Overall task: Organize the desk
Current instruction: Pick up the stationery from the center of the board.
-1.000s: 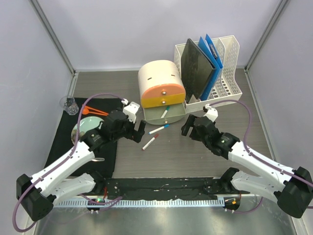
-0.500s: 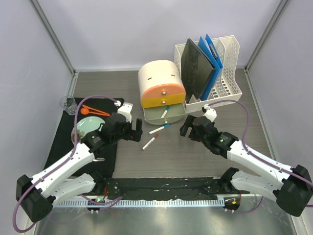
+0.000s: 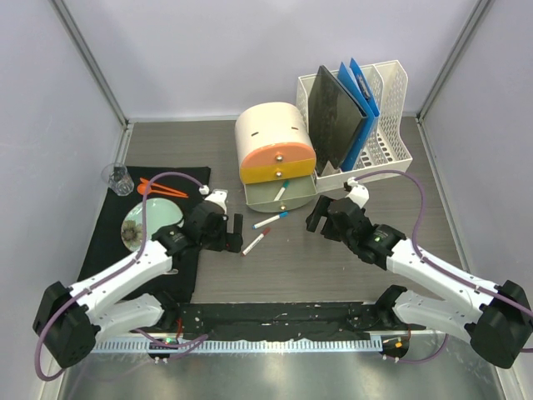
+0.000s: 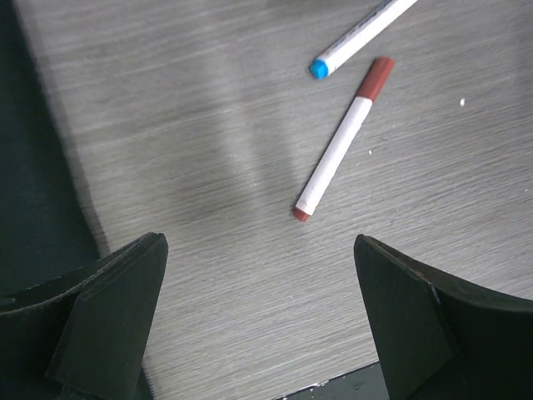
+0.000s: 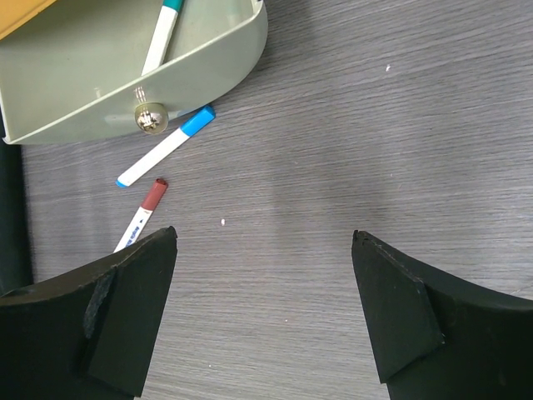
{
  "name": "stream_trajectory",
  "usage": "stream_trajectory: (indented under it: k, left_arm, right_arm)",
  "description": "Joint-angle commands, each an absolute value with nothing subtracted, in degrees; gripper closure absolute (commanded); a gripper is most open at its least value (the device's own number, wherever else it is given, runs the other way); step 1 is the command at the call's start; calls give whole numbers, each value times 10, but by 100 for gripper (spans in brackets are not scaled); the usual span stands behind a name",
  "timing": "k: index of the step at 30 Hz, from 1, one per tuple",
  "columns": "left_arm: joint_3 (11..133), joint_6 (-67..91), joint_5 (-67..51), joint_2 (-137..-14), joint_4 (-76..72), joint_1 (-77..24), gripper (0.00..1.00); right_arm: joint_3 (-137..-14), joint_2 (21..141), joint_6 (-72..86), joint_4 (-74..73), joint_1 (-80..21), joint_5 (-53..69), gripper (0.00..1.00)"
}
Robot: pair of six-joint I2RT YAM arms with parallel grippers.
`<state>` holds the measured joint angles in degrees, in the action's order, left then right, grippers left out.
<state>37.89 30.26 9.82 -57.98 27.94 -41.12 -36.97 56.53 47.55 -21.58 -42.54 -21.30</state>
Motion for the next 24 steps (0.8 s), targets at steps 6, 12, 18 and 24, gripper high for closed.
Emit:
stream_trajectory:
  k: [6,12,18,24]
  left_arm:
    - [400,317,114,-699,239,-461,0]
    - [414,322,107,-738,197,-485,0]
    - [422,313,100,-792,162,-488,9]
    - [424,301,102,-824,135,-489,13]
  right_arm:
    - [-374,564,490,-216,-427,-225,9]
    - [-375,558,489,-224,-427,-232,9]
    - [-375,558,490,-227,-427,-235,9]
    - [-374,558,489,-232,-427,-235,8]
